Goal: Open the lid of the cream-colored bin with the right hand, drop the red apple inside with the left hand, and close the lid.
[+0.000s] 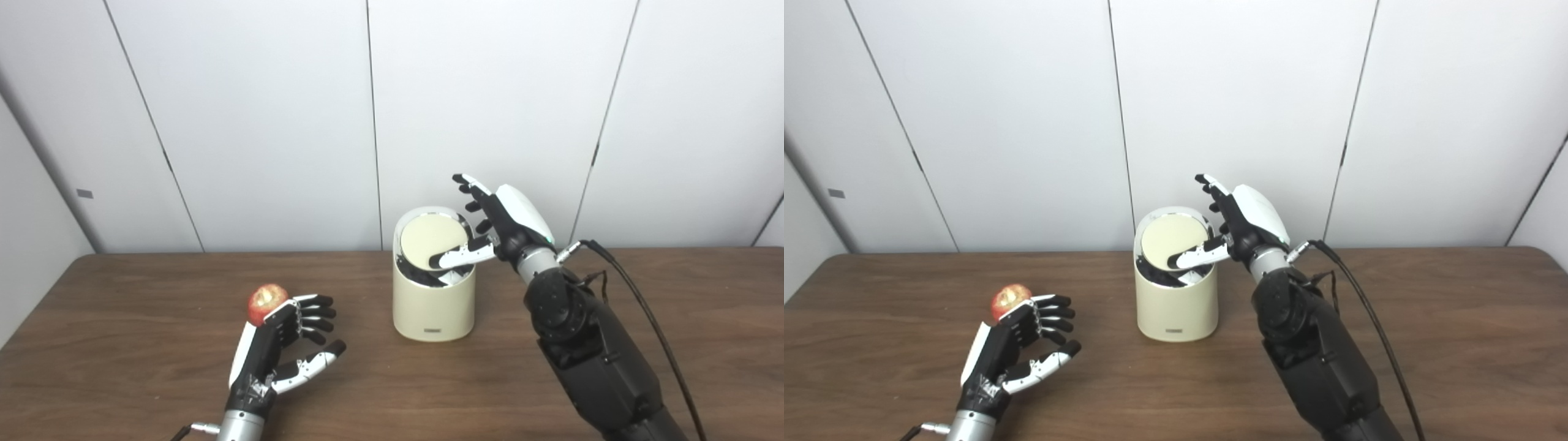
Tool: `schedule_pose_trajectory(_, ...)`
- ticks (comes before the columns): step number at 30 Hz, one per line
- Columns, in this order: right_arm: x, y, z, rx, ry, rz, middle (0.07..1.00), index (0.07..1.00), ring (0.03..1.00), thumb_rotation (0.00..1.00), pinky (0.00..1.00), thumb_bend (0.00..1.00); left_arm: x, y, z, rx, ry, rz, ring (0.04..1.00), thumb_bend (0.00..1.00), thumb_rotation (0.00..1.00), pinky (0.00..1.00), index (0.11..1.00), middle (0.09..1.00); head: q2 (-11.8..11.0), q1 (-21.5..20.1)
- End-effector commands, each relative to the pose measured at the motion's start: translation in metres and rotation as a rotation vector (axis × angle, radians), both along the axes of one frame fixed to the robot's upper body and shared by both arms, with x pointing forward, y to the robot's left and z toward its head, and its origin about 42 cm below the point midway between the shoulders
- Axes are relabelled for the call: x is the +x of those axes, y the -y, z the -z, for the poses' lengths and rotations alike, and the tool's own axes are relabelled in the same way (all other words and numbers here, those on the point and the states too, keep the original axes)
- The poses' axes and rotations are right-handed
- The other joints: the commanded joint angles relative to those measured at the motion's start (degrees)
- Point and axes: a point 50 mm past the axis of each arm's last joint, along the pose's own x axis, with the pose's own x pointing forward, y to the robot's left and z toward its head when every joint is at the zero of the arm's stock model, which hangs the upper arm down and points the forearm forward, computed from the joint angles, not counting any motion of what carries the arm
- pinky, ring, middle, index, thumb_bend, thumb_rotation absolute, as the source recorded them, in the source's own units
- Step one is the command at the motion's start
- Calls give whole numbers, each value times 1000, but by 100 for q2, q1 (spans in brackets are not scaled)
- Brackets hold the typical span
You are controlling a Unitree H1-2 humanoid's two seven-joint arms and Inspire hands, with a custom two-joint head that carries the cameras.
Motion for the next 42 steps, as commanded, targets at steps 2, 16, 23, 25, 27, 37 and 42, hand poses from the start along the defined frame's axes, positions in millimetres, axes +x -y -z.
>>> schedule_pose_trajectory(2, 6, -4, -24, -51, 93, -3, 900, 911, 811, 181, 618, 850, -4, 5, 1, -14, 9, 14, 594, 634, 85, 503, 694, 655, 12, 4)
schedule_pose_trajectory(16, 8, -23, -16, -294, 129, 20, 867, 878, 741, 120, 574, 826, -5, 7, 0, -17, 7, 17, 588, 641, 100, 499, 694, 652, 54, 74)
schedule_pose_trajectory(23, 3, -23, -22, -258, 128, 0, 870, 874, 758, 146, 578, 824, -5, 7, -1, -12, 8, 12, 595, 641, 112, 504, 693, 650, 64, 79)
schedule_pose_trajectory(25, 1, -20, -28, -208, 132, -11, 874, 877, 783, 195, 608, 813, -5, 6, 0, -10, 8, 11, 595, 643, 114, 503, 693, 652, 52, 62)
schedule_pose_trajectory(27, -2, -17, -36, -157, 134, -15, 877, 874, 806, 227, 641, 803, -5, 6, 0, -8, 7, 11, 595, 645, 117, 503, 693, 653, 53, 62)
schedule_pose_trajectory(37, -35, 30, -52, 168, 186, -17, 852, 846, 761, 198, 566, 725, -5, 6, 0, -9, 6, 16, 590, 638, 96, 505, 695, 649, 60, 35)
schedule_pose_trajectory(42, -48, 61, -23, 309, 178, 11, 856, 835, 805, 179, 632, 746, -4, 6, 0, -9, 1, 17, 593, 639, 104, 500, 696, 653, 81, 51)
